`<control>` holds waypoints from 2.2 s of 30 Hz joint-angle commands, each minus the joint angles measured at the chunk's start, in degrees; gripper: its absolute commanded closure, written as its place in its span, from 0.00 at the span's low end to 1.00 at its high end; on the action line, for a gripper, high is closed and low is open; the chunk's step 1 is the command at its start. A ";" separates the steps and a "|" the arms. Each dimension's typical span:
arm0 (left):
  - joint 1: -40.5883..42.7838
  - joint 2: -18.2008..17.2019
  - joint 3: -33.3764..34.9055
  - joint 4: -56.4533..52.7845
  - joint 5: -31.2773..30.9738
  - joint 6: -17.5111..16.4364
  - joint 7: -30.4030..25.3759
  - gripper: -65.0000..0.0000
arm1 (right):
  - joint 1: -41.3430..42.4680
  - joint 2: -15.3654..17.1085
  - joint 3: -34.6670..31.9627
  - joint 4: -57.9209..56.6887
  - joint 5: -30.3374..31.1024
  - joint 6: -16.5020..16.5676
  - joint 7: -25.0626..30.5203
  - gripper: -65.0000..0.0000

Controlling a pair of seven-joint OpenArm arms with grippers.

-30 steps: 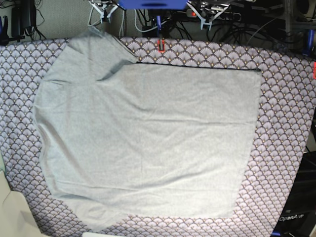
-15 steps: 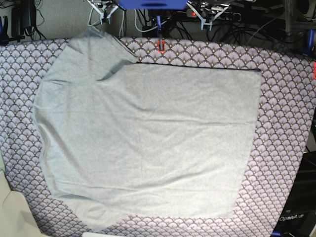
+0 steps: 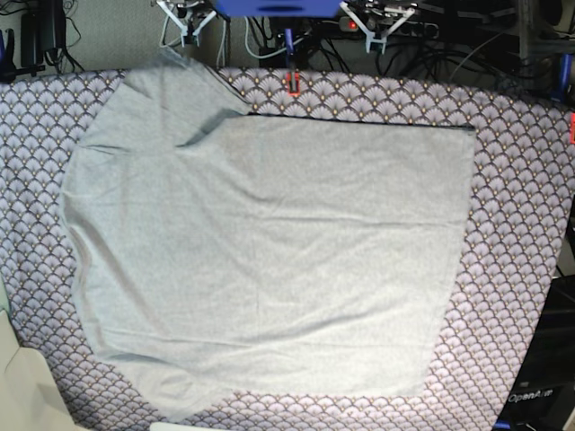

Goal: Fold the T-shirt properly

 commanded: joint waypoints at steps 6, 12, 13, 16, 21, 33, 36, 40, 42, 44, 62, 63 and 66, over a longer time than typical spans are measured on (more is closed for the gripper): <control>0.04 -1.27 -0.16 0.34 -0.17 -0.12 -0.31 1.00 | -2.73 0.23 0.12 -0.03 0.23 -0.91 7.80 1.00; 0.04 -1.36 -0.16 -0.10 -0.08 -0.12 -5.23 1.00 | -3.87 0.32 0.12 -0.03 0.23 -0.91 13.96 1.00; 0.04 -1.36 -0.16 -0.10 -0.08 -0.12 -5.85 1.00 | -4.66 0.32 0.12 -0.03 0.23 -0.91 14.83 1.00; 1.62 -1.36 -0.16 0.25 -0.08 -0.12 -7.43 1.00 | -6.15 0.76 0.12 0.01 0.23 -0.91 18.79 1.00; 3.73 -2.41 -0.16 0.25 -0.08 -0.21 -13.58 1.00 | -8.00 1.29 0.12 -0.03 0.23 -0.91 25.12 1.00; 9.09 -3.99 -0.08 0.25 0.10 -0.30 -28.97 1.00 | -13.80 1.64 -0.15 -0.03 0.23 -0.91 40.94 1.00; 10.50 -4.08 -0.16 0.25 -0.17 -1.70 -33.10 1.00 | -15.21 2.34 -0.23 -0.03 0.23 -0.91 44.81 1.00; 11.64 -4.08 -0.25 -0.19 -3.33 -6.36 -37.50 1.00 | -17.05 2.70 0.03 -0.03 0.23 -0.99 49.74 1.00; 11.73 -4.78 -0.25 -0.19 -6.06 -8.30 -38.11 1.00 | -17.67 3.13 0.12 -0.03 0.23 -0.99 51.23 1.00; 12.26 -6.19 -0.25 -0.19 -8.96 -10.94 -38.37 1.00 | -18.55 3.13 0.12 -0.03 0.23 -0.99 53.43 1.00; 12.43 -10.85 -0.16 -0.10 -24.78 -27.20 -39.17 1.00 | -19.96 8.67 5.48 -0.03 0.32 -1.08 62.13 1.00; 12.52 -10.76 -0.16 -0.10 -25.31 -27.73 -40.31 1.00 | -19.96 8.76 5.57 -0.03 0.32 -1.08 62.22 1.00; 13.49 -10.50 -0.16 -0.19 -26.10 -27.90 -45.50 1.00 | -20.04 9.64 6.18 -0.03 0.32 -1.08 64.24 1.00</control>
